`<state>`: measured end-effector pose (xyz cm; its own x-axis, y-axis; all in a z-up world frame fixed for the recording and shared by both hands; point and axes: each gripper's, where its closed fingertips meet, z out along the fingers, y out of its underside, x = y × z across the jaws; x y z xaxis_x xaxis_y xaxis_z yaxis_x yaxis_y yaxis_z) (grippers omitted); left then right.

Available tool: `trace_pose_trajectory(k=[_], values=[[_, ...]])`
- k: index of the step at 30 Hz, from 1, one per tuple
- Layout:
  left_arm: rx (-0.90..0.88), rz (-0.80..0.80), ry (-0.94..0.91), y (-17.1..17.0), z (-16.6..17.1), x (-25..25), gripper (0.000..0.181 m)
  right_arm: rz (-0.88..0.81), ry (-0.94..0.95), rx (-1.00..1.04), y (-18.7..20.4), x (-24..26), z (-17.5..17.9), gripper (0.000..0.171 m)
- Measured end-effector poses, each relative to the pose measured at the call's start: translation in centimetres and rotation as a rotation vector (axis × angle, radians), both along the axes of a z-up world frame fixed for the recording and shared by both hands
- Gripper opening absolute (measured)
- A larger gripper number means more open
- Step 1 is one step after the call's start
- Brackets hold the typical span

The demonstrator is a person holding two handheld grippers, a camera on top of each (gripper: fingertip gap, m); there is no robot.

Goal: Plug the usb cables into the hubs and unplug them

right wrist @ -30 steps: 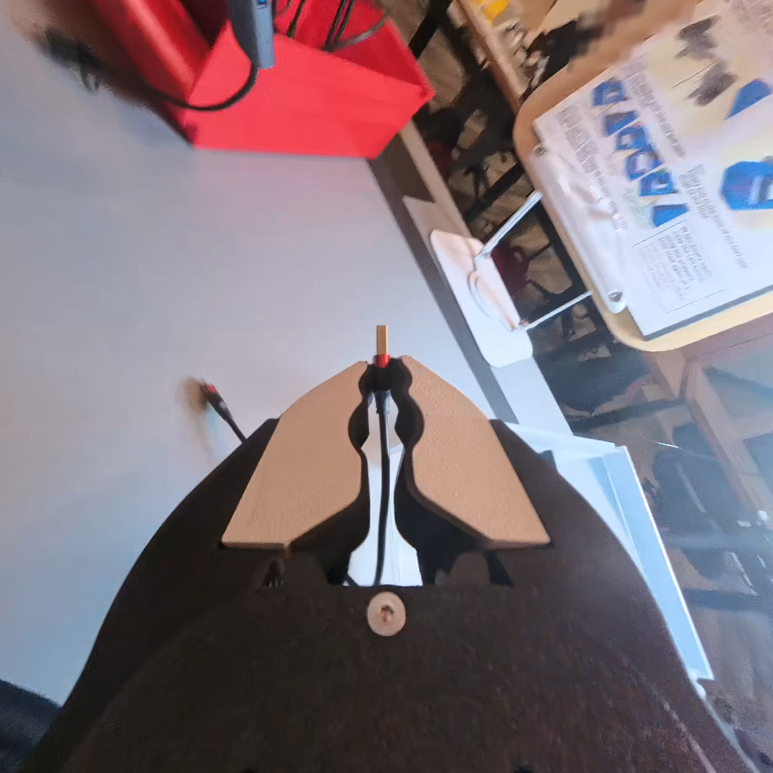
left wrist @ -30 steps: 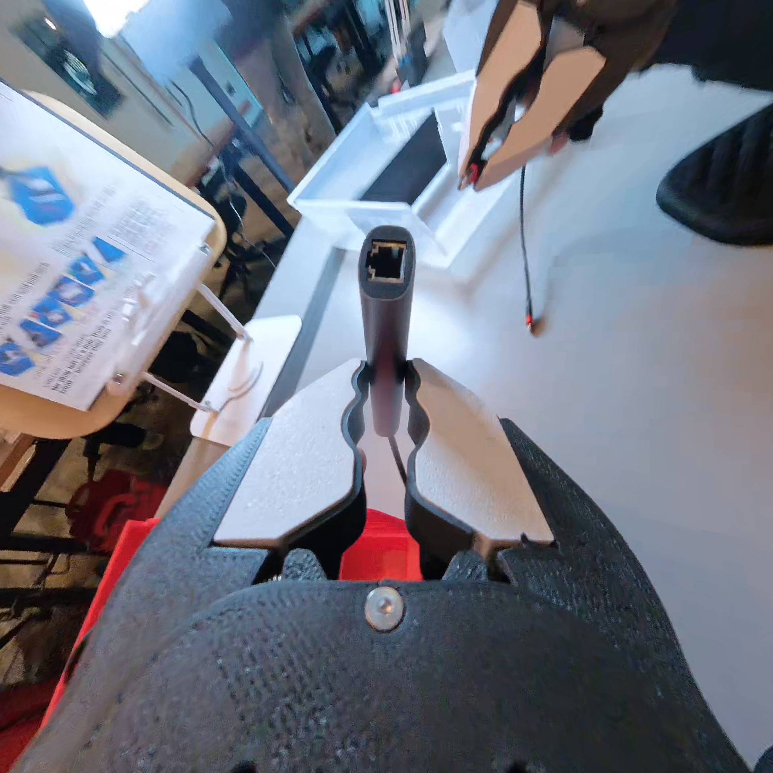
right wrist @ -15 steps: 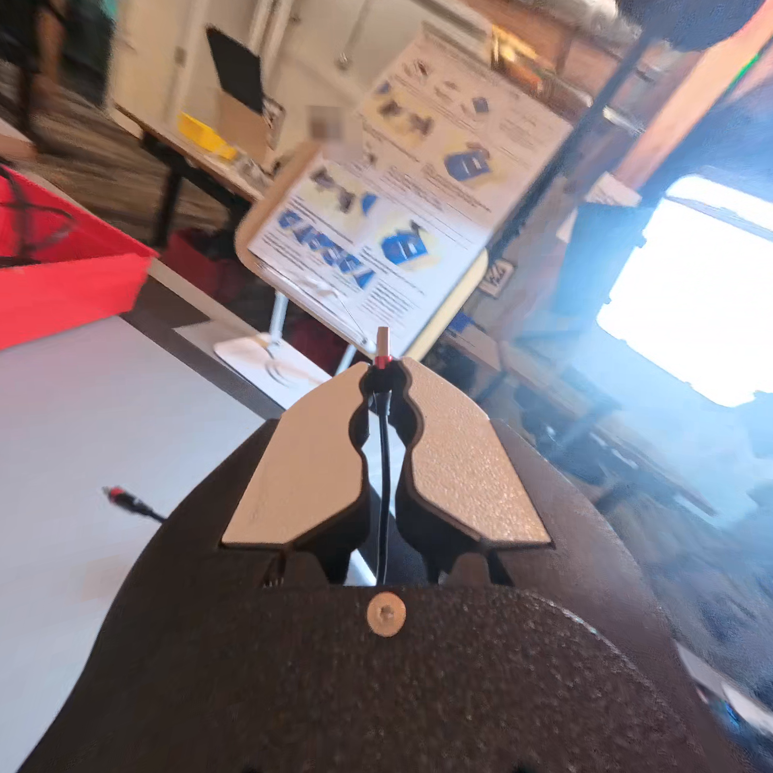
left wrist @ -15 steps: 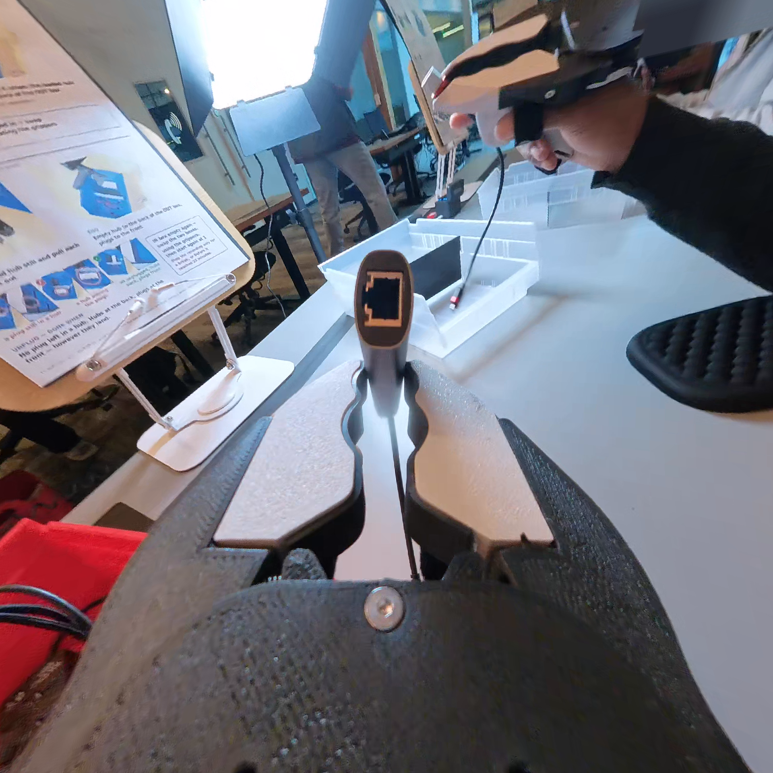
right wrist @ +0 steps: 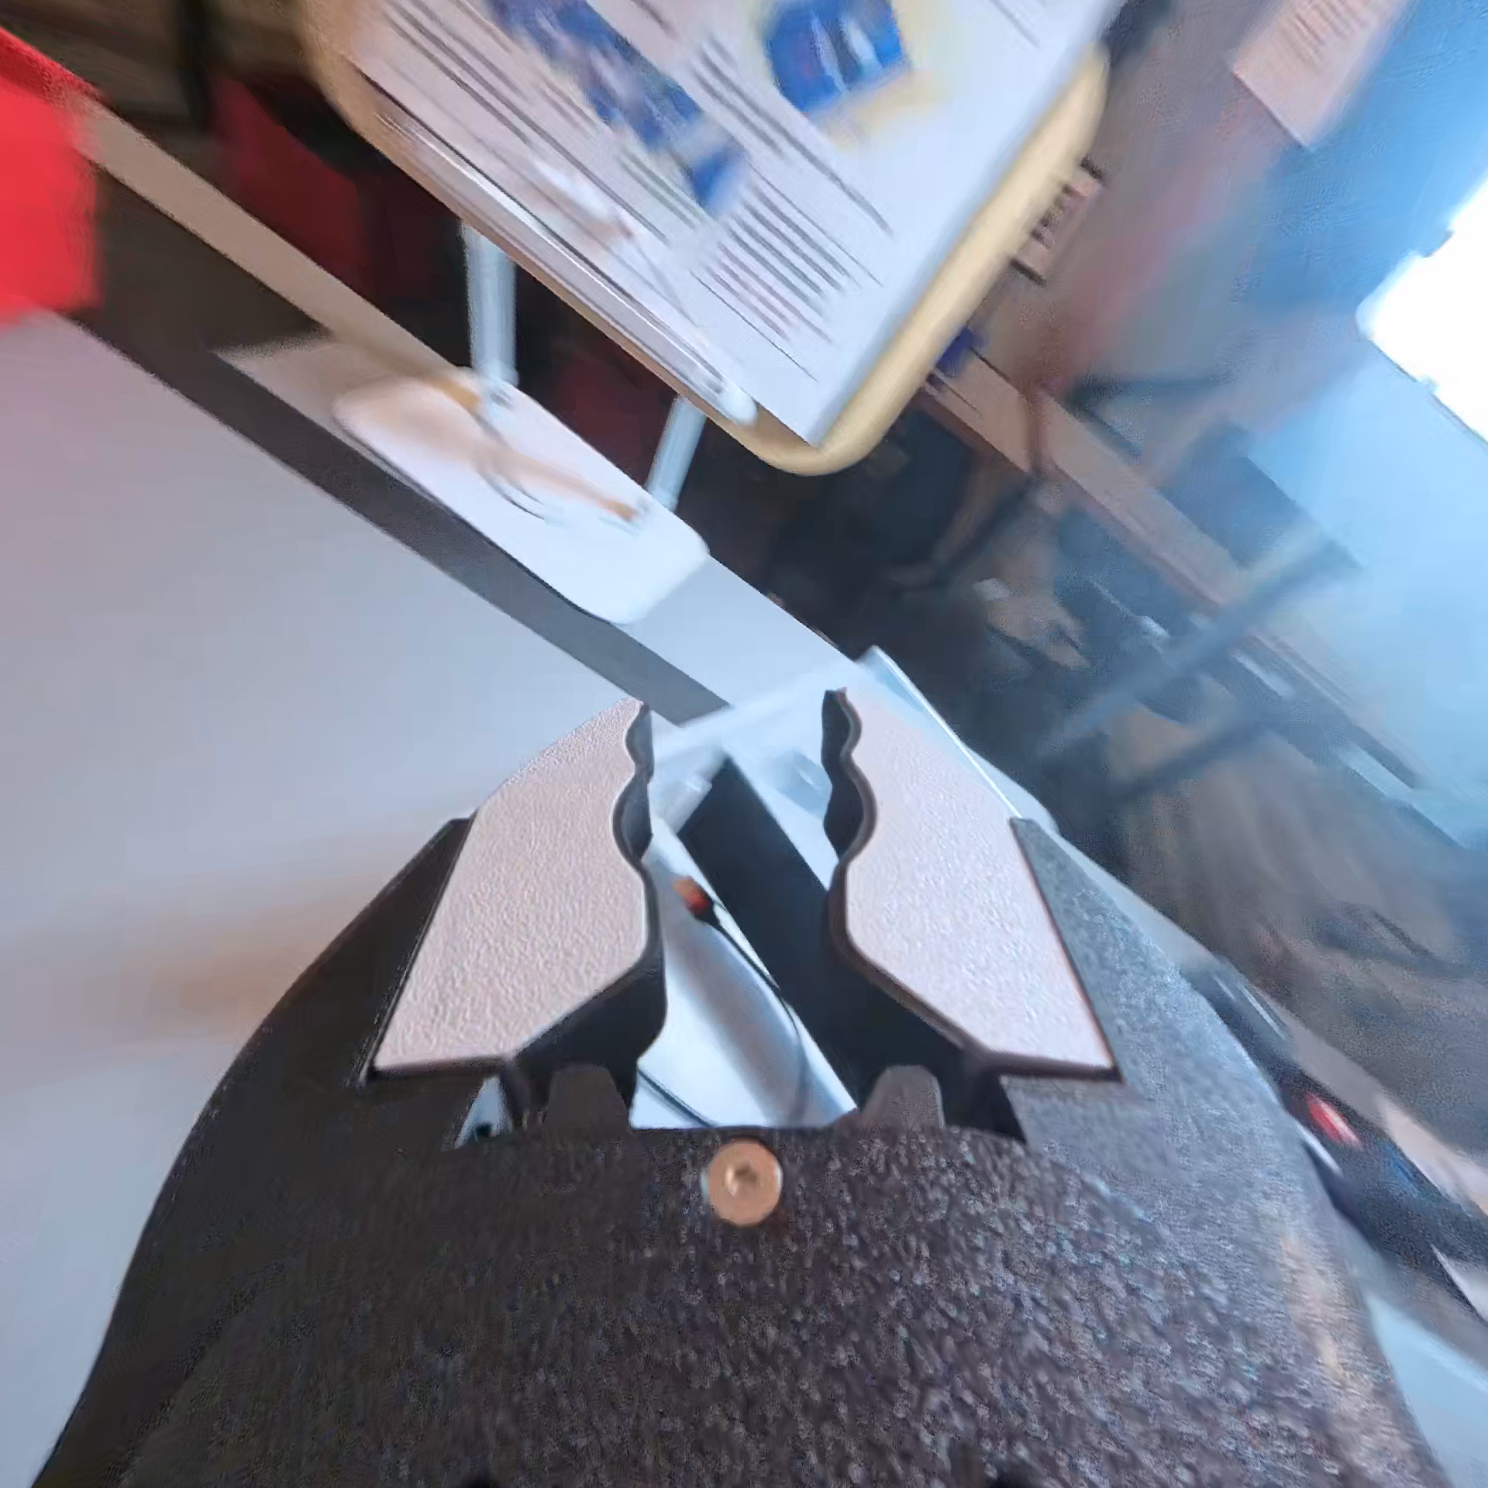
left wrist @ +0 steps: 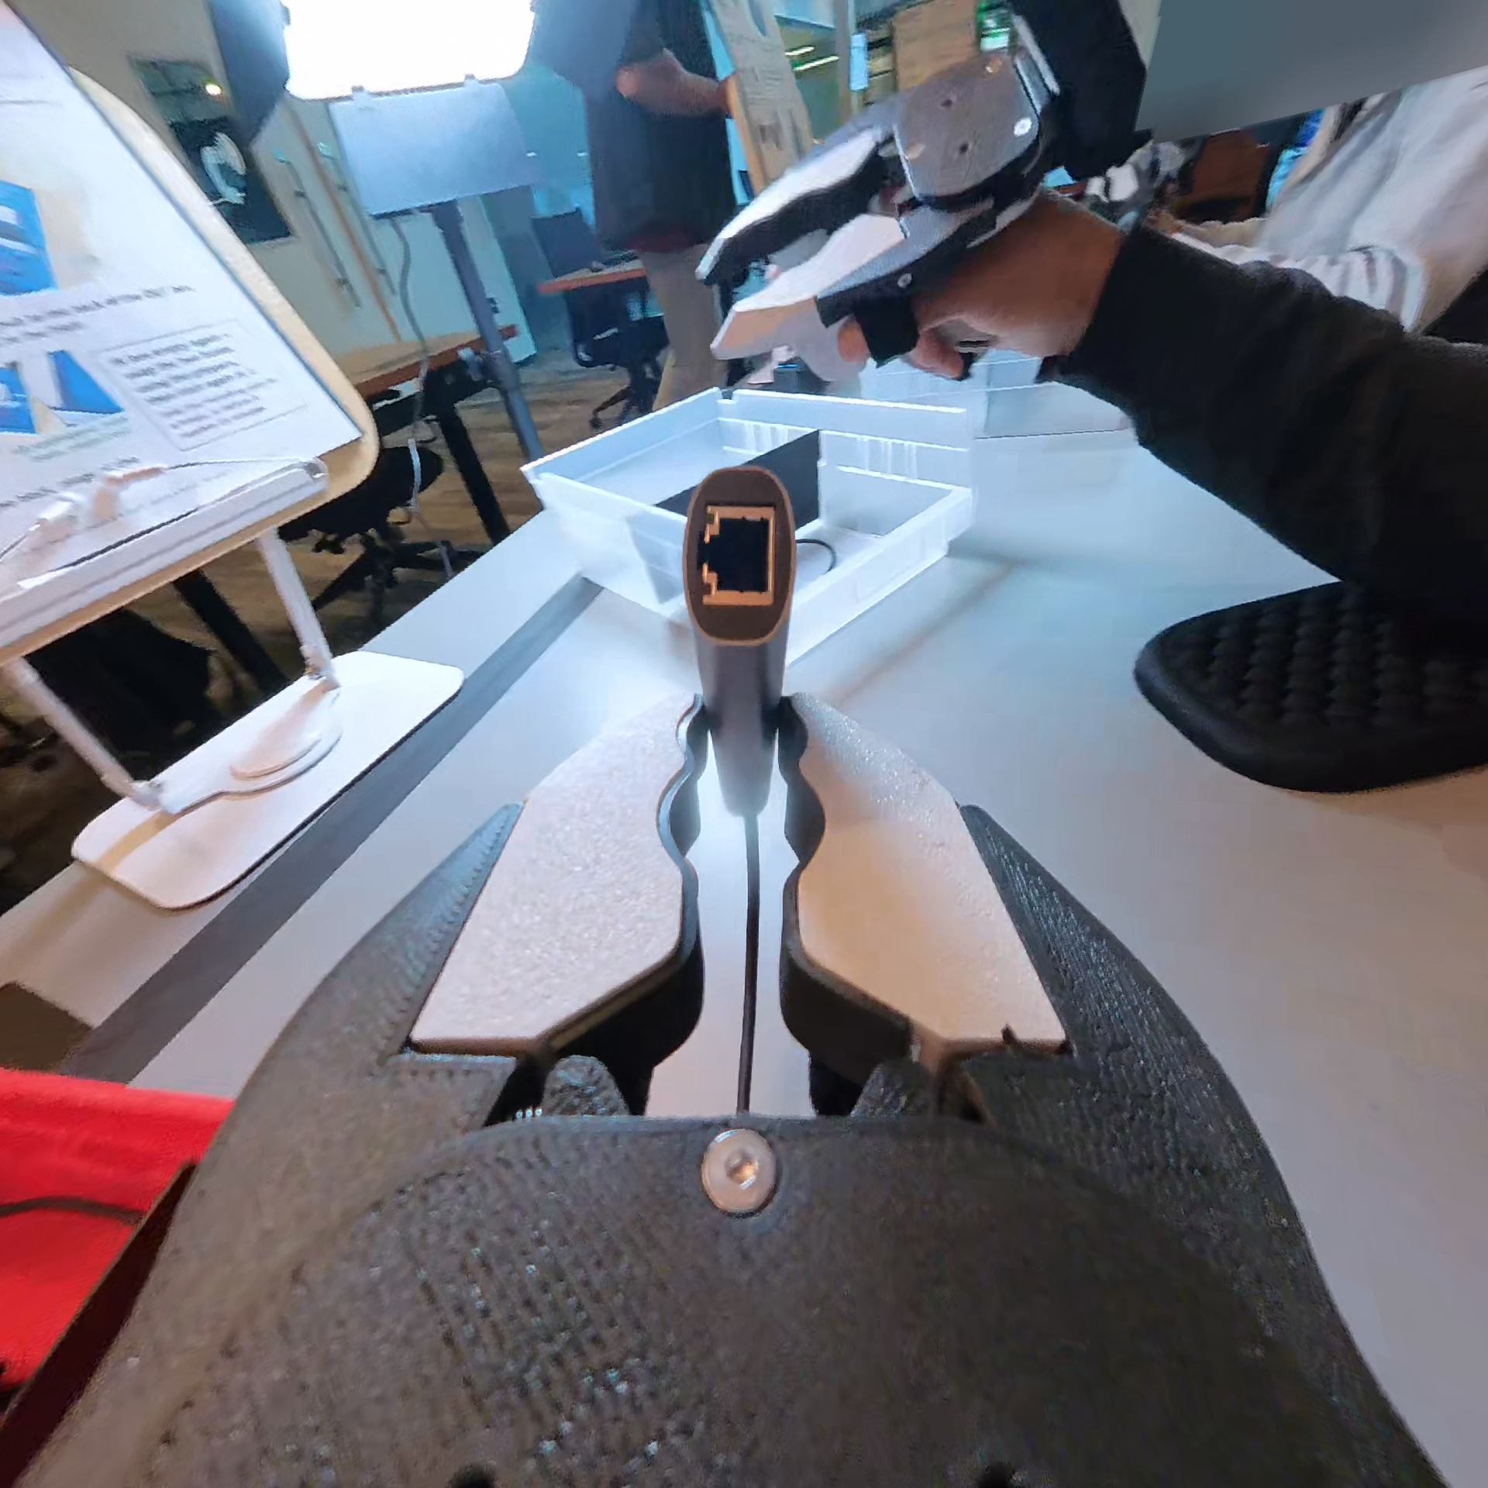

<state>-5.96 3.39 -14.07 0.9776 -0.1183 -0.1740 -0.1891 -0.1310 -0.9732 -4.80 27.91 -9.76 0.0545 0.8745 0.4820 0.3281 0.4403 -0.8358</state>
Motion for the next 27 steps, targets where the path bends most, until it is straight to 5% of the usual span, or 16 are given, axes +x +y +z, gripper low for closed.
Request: trace_pose_trajectory(k=[6, 12, 14, 20, 27], values=[[0.086, -0.144, 0.039, 1.2, 5.4, 3.4, 0.016, 0.744, -0.054, -0.148, -17.6, 1.6, 1.9, 0.048], [0.157, -0.348, 0.096, 1.2, 9.2, 7.0, 0.016, 0.941, -0.034, -0.154, -24.0, 2.7, 2.1, 0.041], [0.173, -0.311, 0.106, 1.4, 9.3, 6.6, 0.017, 0.929, 0.004, -0.078, -24.3, 2.8, 2.2, 0.019], [0.094, -0.261, 0.069, 0.9, 7.9, 4.9, 0.024, 0.842, -0.041, 0.000, -22.8, 2.6, 1.7, 0.018], [0.140, -0.095, -0.052, -0.9, 9.1, -1.1, 0.034, 0.522, -0.094, 0.146, -11.3, 0.6, 7.5, 0.018]])
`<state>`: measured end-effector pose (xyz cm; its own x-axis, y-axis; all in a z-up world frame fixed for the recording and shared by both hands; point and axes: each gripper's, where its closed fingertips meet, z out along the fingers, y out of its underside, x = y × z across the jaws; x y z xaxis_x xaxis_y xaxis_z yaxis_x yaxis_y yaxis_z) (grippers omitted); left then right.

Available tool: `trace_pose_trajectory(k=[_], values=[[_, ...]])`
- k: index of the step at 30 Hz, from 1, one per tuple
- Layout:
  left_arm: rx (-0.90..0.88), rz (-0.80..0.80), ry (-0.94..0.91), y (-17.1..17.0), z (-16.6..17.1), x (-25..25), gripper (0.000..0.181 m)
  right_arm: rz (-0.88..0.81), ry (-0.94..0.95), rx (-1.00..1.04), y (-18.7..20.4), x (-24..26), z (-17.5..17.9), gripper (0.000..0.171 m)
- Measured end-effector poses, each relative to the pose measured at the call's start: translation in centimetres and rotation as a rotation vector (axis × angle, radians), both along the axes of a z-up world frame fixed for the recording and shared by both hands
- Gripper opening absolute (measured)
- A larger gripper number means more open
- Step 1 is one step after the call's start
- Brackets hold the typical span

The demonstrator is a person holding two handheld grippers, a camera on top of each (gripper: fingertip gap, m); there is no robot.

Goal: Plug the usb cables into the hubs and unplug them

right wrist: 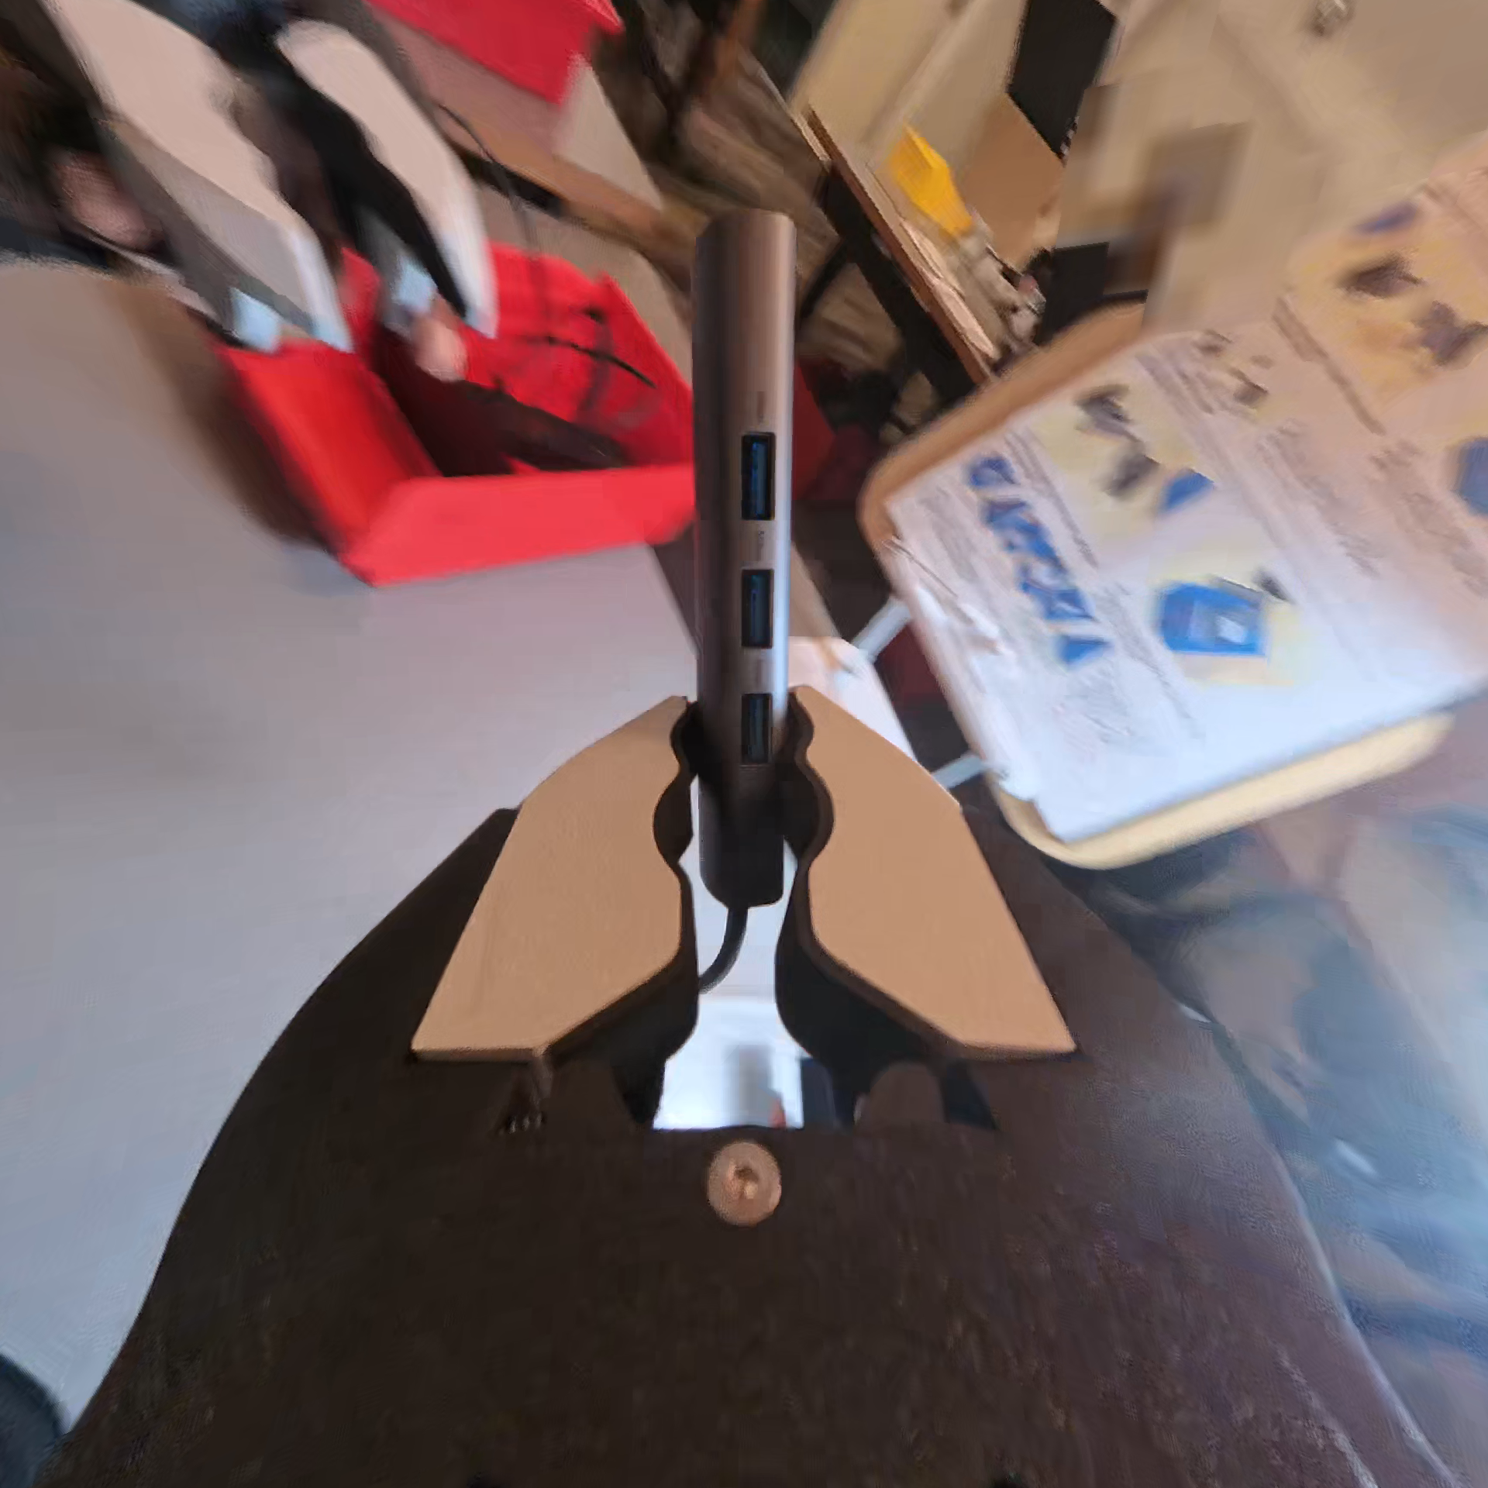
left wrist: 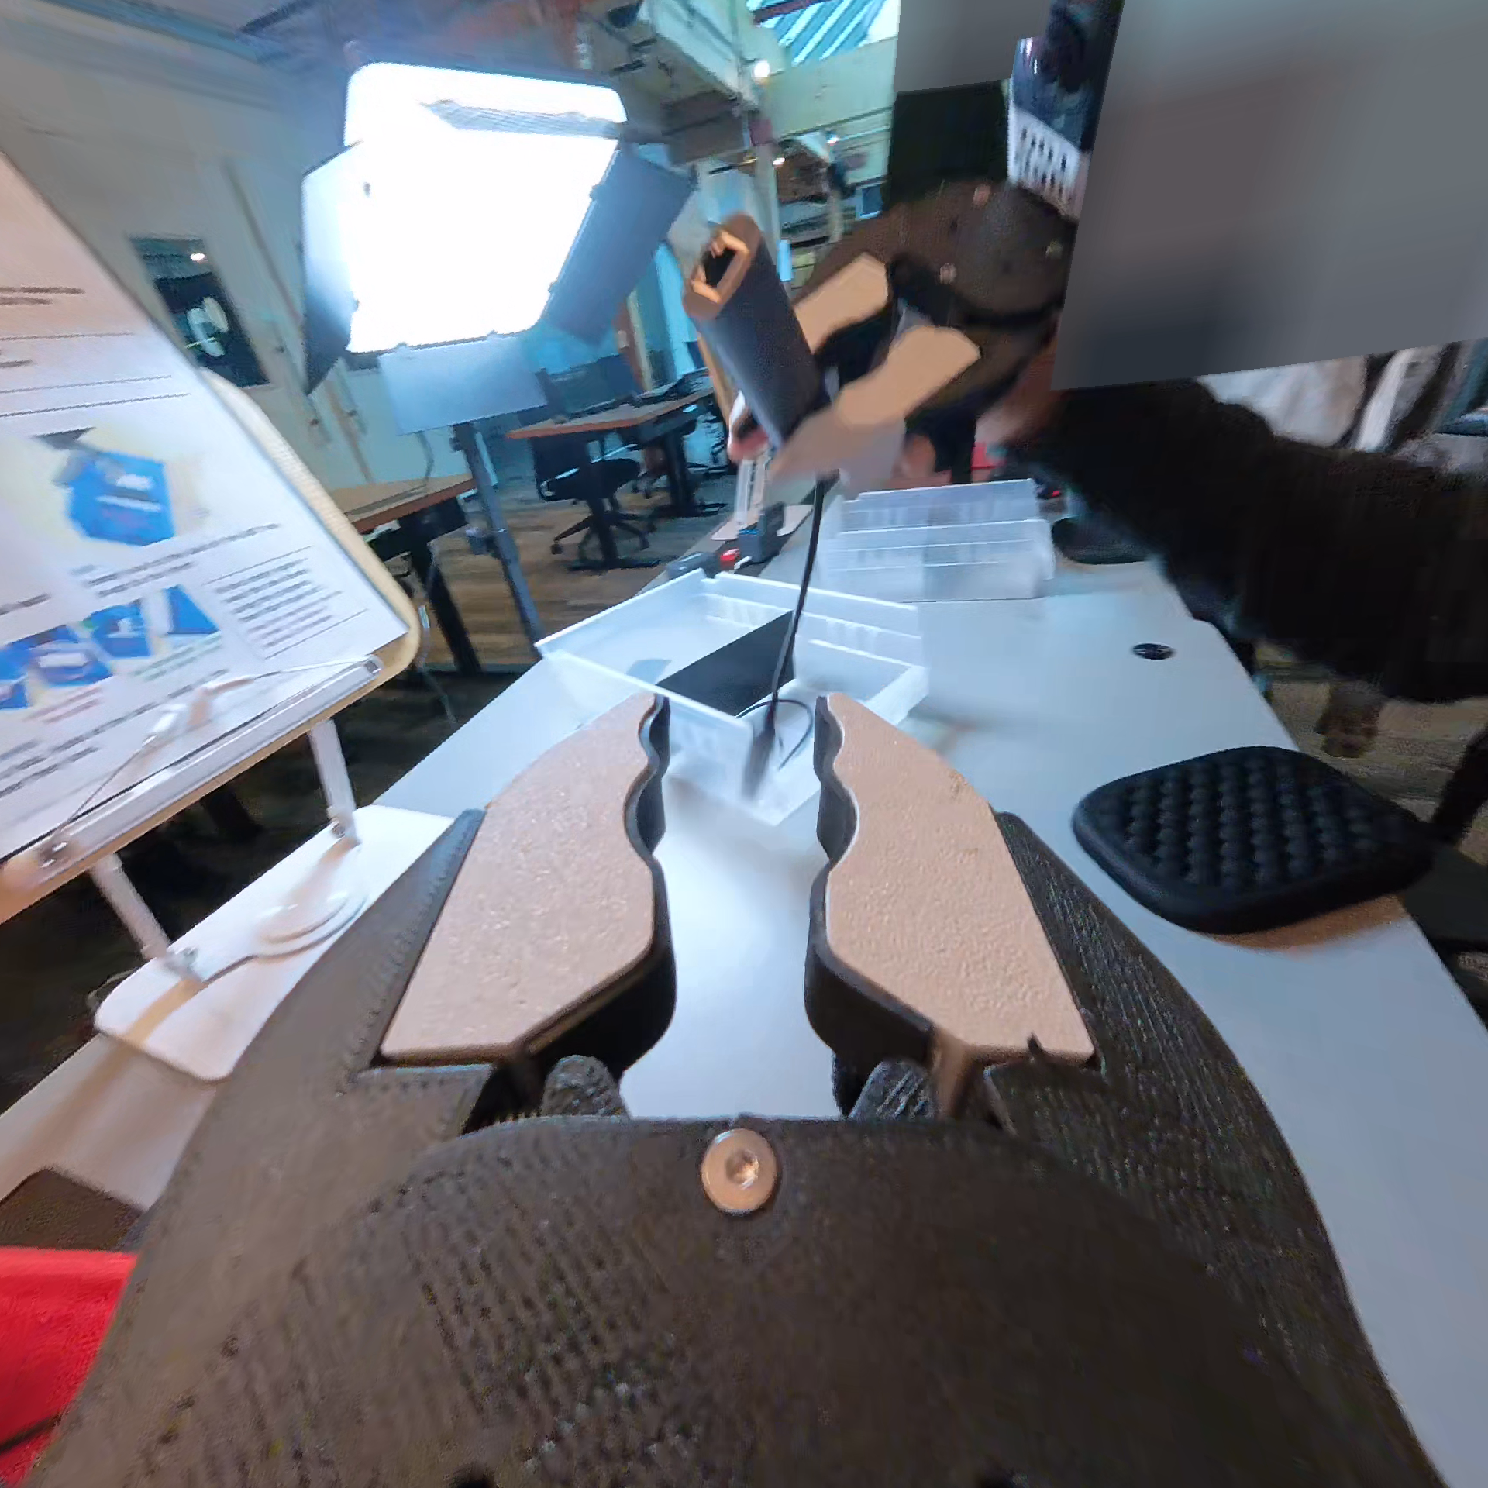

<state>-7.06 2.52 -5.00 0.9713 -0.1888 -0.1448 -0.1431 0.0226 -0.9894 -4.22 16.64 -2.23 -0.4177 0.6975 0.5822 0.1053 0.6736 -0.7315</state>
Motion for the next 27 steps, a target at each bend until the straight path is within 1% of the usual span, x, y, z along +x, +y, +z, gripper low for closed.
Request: trace_pose_trajectory(k=[3, 6, 8, 10, 11, 13, 16, 18, 20, 21, 23, 25, 27], values=[[-0.005, 0.036, -0.014, -0.2, -0.5, -1.3, 0.033, -0.221, 0.013, 0.158, 7.6, -2.3, 2.6, 0.018], [-0.029, 0.051, 0.003, 0.0, -1.3, -1.5, 0.032, -0.419, 0.056, 0.271, 15.1, -4.7, 3.7, 0.018], [-0.055, 0.071, 0.037, 0.2, -2.1, -1.7, 0.031, -0.515, 0.081, 0.284, 19.4, -6.1, 2.8, 0.018], [-0.088, 0.088, 0.066, 0.4, -3.0, -1.9, 0.031, -0.579, 0.075, 0.241, 22.7, -7.1, 0.2, 0.018], [-0.102, 0.094, 0.077, 0.5, -3.4, -2.0, 0.031, -0.599, 0.052, 0.205, 24.0, -7.4, -1.8, 0.018], [-0.122, 0.110, 0.092, 0.5, -4.0, -2.4, 0.031, -0.630, -0.050, 0.111, 25.9, -7.5, -6.8, 0.018], [-0.135, 0.125, 0.082, 0.3, -4.5, -3.3, 0.029, -0.665, -0.297, 0.040, 27.7, -6.4, -14.3, 0.018], [-0.133, 0.132, 0.054, 0.3, -4.7, -4.1, 0.029, -0.685, -0.461, 0.050, 28.7, -4.9, -18.0, 0.018], [-0.137, 0.139, 0.028, 0.2, -5.2, -4.7, 0.028, -0.711, -0.611, 0.060, 29.5, -3.2, -20.6, 0.017], [-0.142, 0.144, 0.021, 0.2, -5.4, -5.0, 0.028, -0.733, -0.663, 0.077, 30.1, -2.5, -21.3, 0.019], [-0.154, 0.152, 0.012, 0.2, -6.0, -5.4, 0.028, -0.763, -0.690, 0.091, 31.0, -2.0, -21.4, 0.033], [-0.163, 0.157, 0.004, 0.2, -6.3, -5.7, 0.028, -0.774, -0.691, 0.056, 31.2, -2.0, -20.6, 0.048], [-0.168, 0.165, 0.000, 0.1, -6.4, -5.9, 0.029, -0.767, -0.629, 0.023, 31.0, -2.5, -18.7, 0.054]])
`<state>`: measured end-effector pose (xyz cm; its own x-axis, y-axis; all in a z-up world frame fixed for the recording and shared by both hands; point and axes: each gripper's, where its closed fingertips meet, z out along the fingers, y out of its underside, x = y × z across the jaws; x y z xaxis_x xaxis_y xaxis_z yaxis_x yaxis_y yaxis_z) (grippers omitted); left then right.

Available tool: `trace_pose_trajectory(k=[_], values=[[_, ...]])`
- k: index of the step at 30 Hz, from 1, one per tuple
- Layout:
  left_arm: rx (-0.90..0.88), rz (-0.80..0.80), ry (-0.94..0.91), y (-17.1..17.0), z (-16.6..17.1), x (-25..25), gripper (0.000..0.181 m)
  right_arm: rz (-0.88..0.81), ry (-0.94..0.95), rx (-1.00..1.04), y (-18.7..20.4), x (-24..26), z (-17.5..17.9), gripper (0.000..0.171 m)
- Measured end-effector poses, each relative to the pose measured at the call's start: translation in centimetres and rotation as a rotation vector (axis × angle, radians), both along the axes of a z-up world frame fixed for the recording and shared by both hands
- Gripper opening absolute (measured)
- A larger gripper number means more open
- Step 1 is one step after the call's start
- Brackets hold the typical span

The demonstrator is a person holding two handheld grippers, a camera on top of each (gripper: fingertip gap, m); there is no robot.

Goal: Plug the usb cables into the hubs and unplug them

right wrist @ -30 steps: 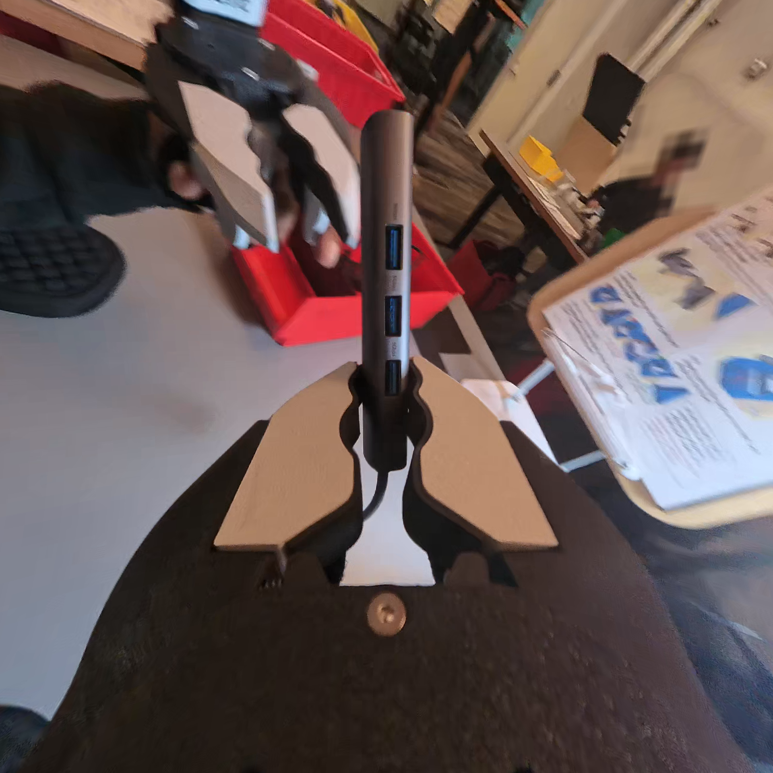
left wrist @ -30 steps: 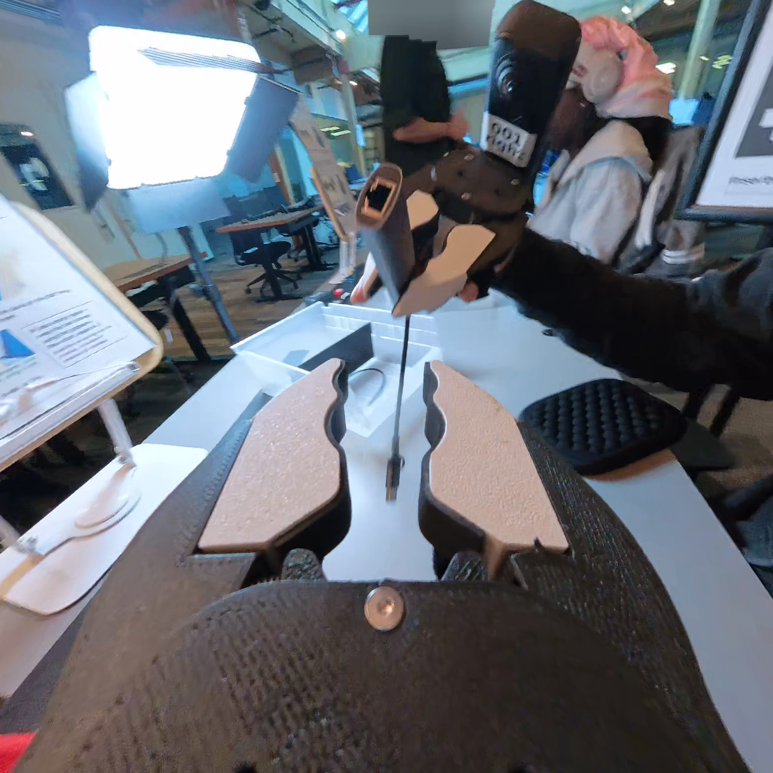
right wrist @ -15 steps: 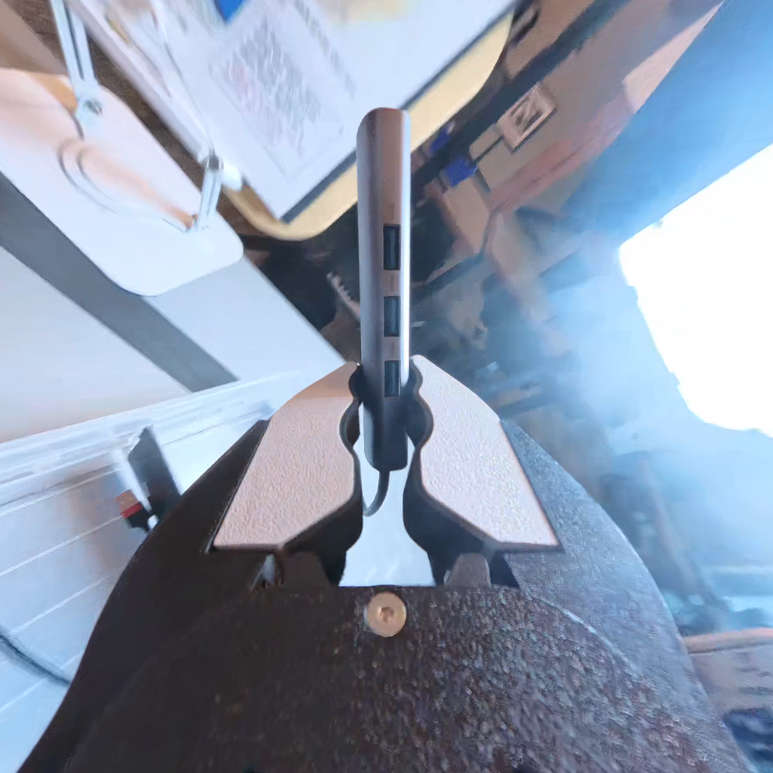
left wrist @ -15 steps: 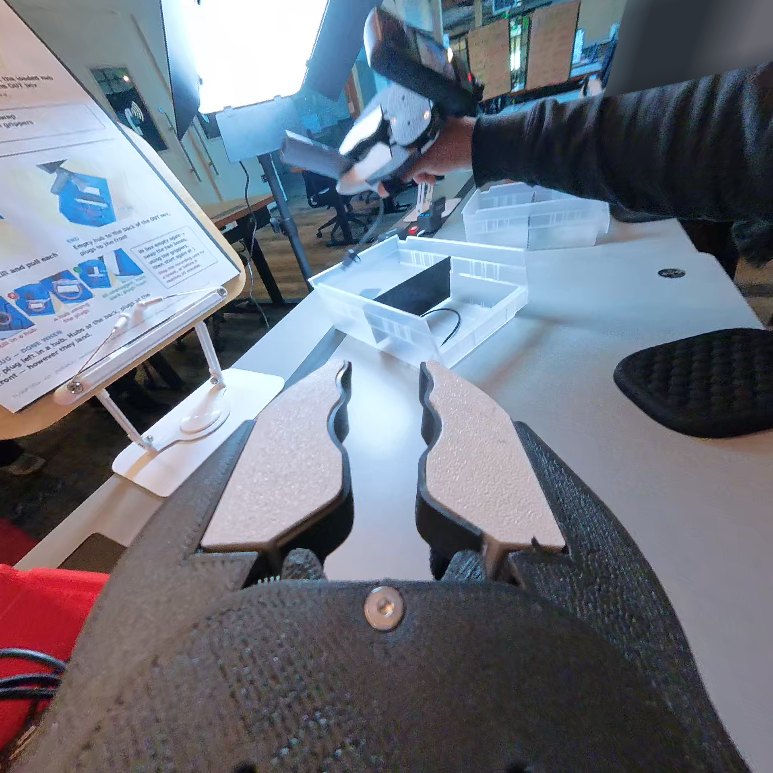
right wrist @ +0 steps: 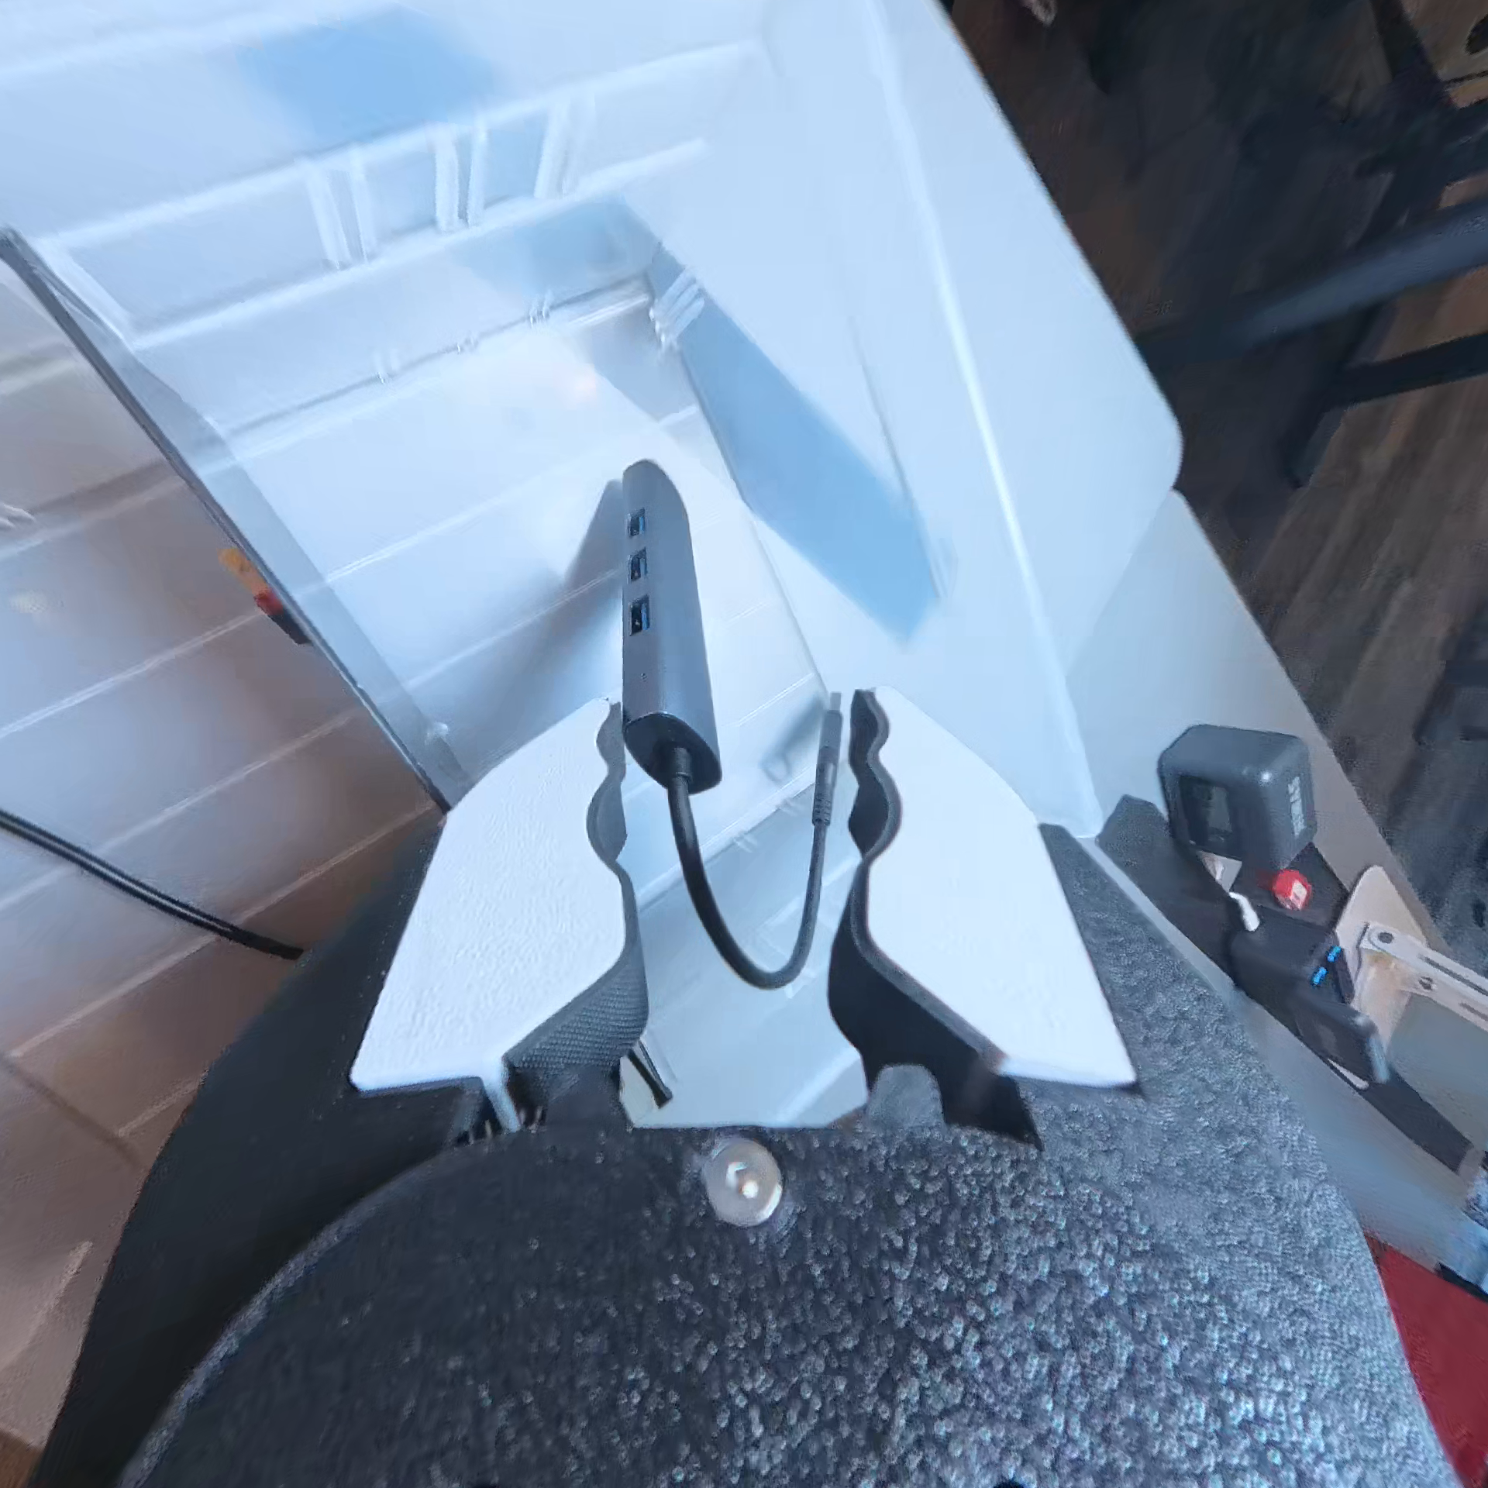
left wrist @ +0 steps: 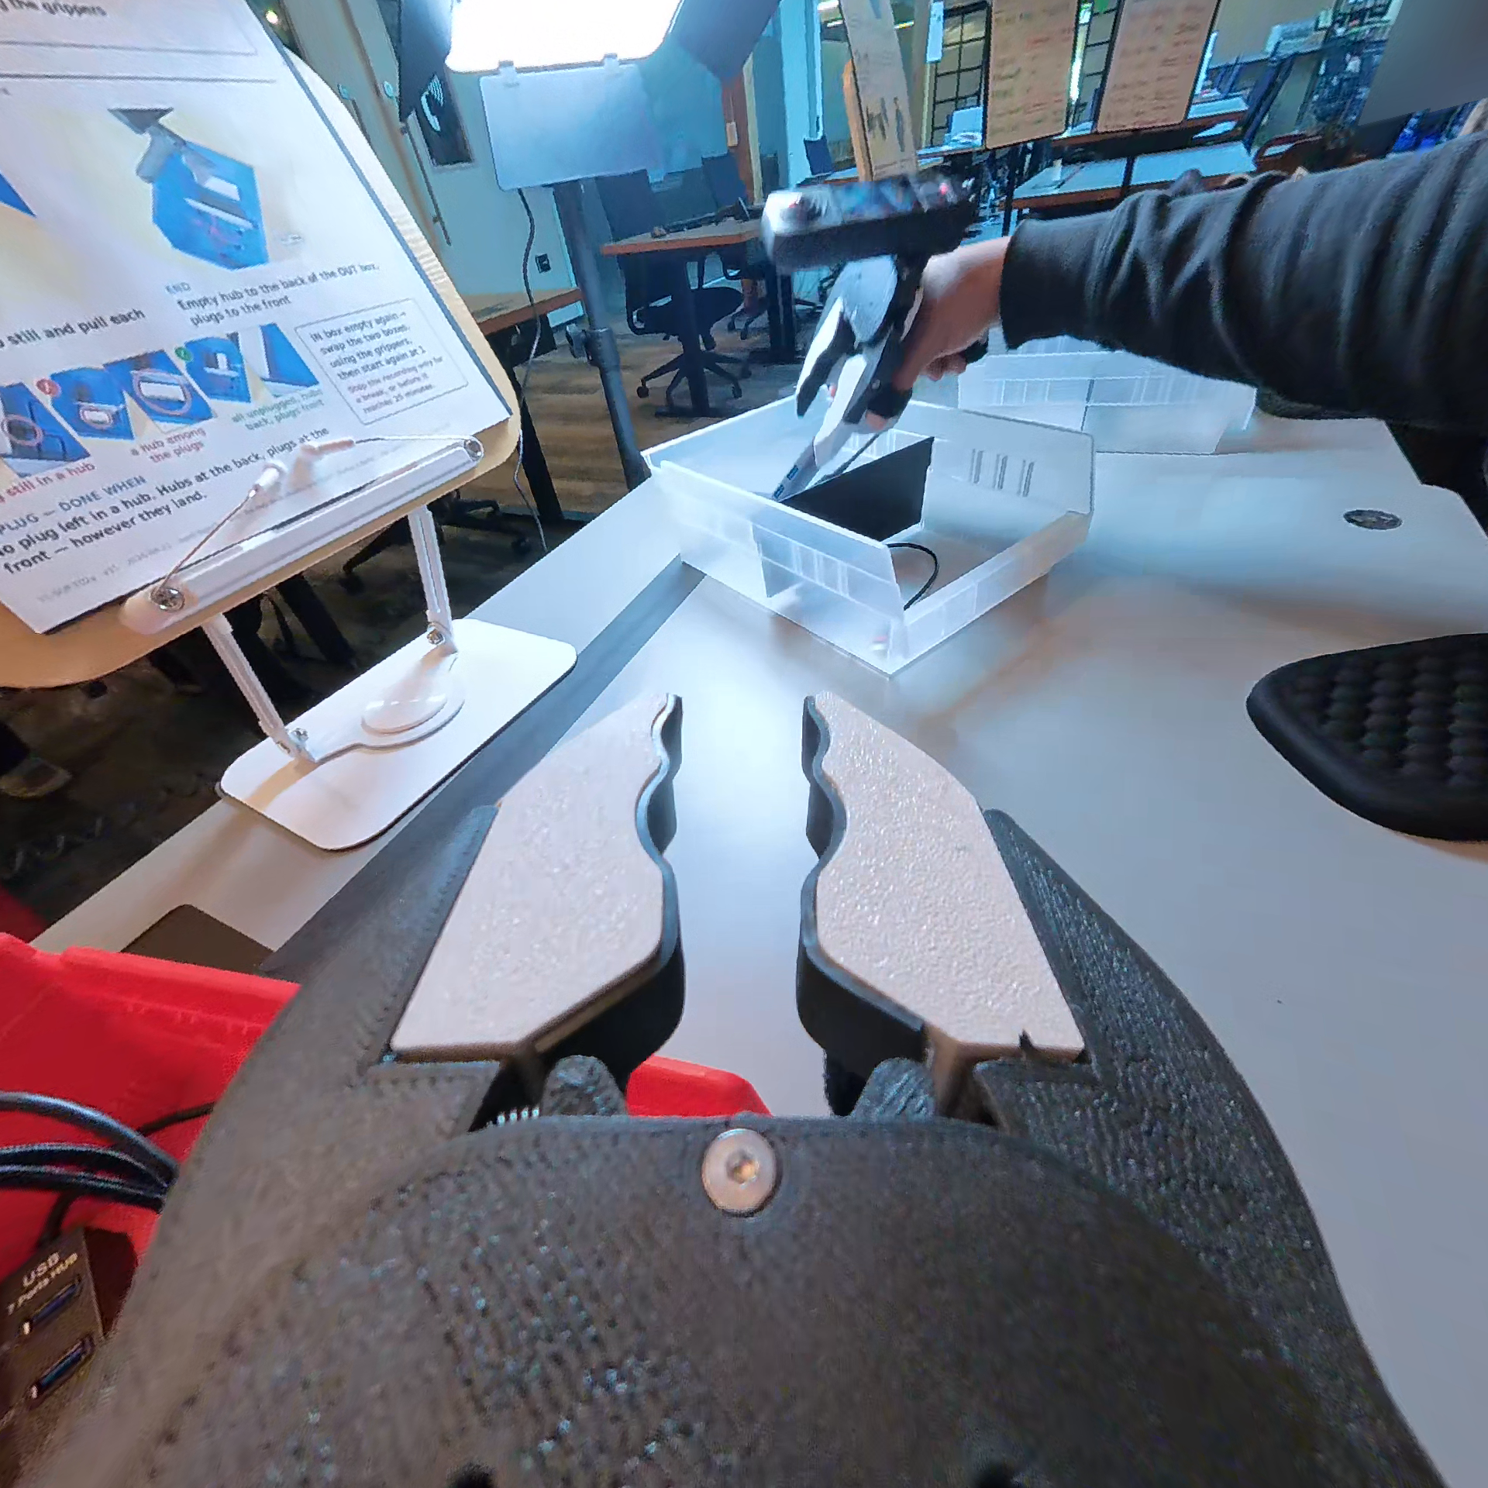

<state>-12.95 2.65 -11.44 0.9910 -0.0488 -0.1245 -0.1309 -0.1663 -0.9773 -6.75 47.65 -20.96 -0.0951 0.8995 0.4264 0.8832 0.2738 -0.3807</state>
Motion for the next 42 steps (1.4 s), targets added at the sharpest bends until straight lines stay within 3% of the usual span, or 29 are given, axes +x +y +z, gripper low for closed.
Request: trace_pose_trajectory(k=[5, 8, 11, 16, 21, 26, 33, 37, 40, 42], values=[[-0.011, 0.074, 0.024, -0.8, 0.3, -1.5, 0.030, 0.062, 0.441, -0.046, -4.7, -2.8, 8.7, 0.051], [0.031, 0.140, 0.008, -2.2, 1.7, -3.0, 0.030, 0.142, 0.723, -0.201, -11.4, -2.4, 13.5, 0.049], [0.087, 0.225, -0.011, -4.6, 3.6, -5.0, 0.029, 0.224, 0.900, -0.399, -19.2, 0.4, 14.8, 0.048], [0.107, 0.418, 0.026, -10.0, 5.8, -8.9, 0.030, 0.216, 1.010, -0.610, -27.7, 5.7, 10.4, 0.048], [0.045, 0.610, -0.049, -13.3, 4.6, -12.5, 0.028, 0.183, 1.029, -0.606, -29.9, 6.4, 4.2, 0.043], [-0.188, 0.731, -0.039, -12.5, -0.4, -14.5, 0.029, 0.248, 0.936, -0.654, -32.4, 6.0, 2.1, 0.040], [-0.394, 0.717, -0.116, -8.4, -7.6, -15.3, 0.030, 0.393, 0.878, -0.556, -35.8, 6.3, 1.5, 0.039], [-0.375, 0.752, -0.166, -6.5, -8.4, -17.1, 0.028, 0.410, 0.852, -0.546, -36.1, 6.3, 1.1, 0.037], [-0.355, 0.764, -0.170, -5.8, -8.3, -18.2, 0.005, 0.407, 0.849, -0.534, -35.7, 6.4, 1.0, 0.036], [-0.321, 0.768, -0.144, -5.9, -7.3, -18.4, 0.004, 0.399, 0.856, -0.514, -35.1, 6.5, 1.1, 0.035]])
